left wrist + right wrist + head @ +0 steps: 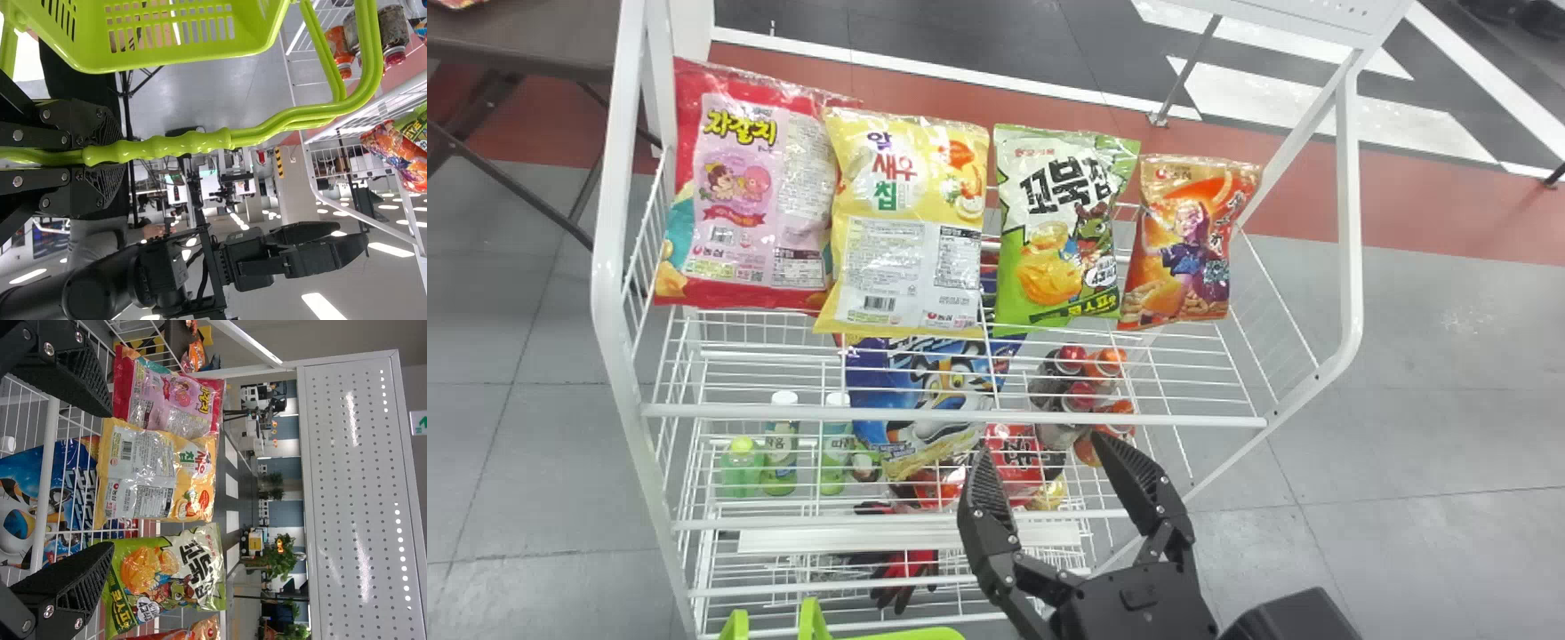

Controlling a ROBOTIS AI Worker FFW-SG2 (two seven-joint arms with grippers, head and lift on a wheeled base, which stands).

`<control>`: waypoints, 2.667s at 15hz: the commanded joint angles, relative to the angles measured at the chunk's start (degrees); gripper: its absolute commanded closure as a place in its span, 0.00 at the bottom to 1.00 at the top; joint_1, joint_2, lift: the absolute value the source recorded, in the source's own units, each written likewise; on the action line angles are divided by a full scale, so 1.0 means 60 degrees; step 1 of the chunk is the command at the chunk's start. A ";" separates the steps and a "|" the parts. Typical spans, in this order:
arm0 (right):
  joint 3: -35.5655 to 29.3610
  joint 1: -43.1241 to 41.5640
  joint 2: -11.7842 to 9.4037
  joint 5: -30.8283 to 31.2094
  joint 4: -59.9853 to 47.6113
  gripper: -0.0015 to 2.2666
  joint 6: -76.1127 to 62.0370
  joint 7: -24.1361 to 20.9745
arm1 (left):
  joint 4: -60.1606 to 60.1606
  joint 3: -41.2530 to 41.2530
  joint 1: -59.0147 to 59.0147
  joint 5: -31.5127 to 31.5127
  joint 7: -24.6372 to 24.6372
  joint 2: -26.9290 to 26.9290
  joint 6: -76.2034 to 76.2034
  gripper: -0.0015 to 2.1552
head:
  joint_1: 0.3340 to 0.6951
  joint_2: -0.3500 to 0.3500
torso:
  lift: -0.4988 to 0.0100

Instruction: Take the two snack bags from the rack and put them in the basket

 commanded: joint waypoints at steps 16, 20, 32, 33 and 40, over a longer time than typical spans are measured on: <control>-0.0439 -0.2255 -0.0073 -0.0205 0.0424 0.06 0.2783 0.0000 | 0.0148 -0.0005 -0.0190 -0.0073 -0.0088 0.0088 -0.0006 0.87 | 1.00 0.00 | 0.96; -0.0849 -0.3823 -0.0132 -0.0659 0.1318 0.06 0.3310 0.0044 | 0.0221 -0.0093 -0.0263 -0.0204 -0.0044 0.0073 -0.0006 0.87 | 1.00 0.00 | 0.96; -0.1508 -0.7763 -0.0190 -0.1846 0.5185 0.06 0.3515 0.0586 | 0.0324 -0.0518 -0.0395 -0.0702 0.0073 0.0190 0.0199 0.87 | 1.00 0.00 | 0.96; -0.1479 -0.7968 -0.0205 -0.1846 0.5434 0.06 0.3515 0.0586 | 0.0338 -0.0518 -0.0381 -0.0702 0.0073 0.0205 0.0199 0.87 | 1.00 0.00 | 0.96; -0.1215 -0.9594 -0.0059 -0.1817 0.6738 0.06 0.3691 0.0571 | 0.0294 -0.0401 -0.0351 -0.0805 0.0073 0.0278 0.0316 0.87 | 1.00 0.00 | 0.96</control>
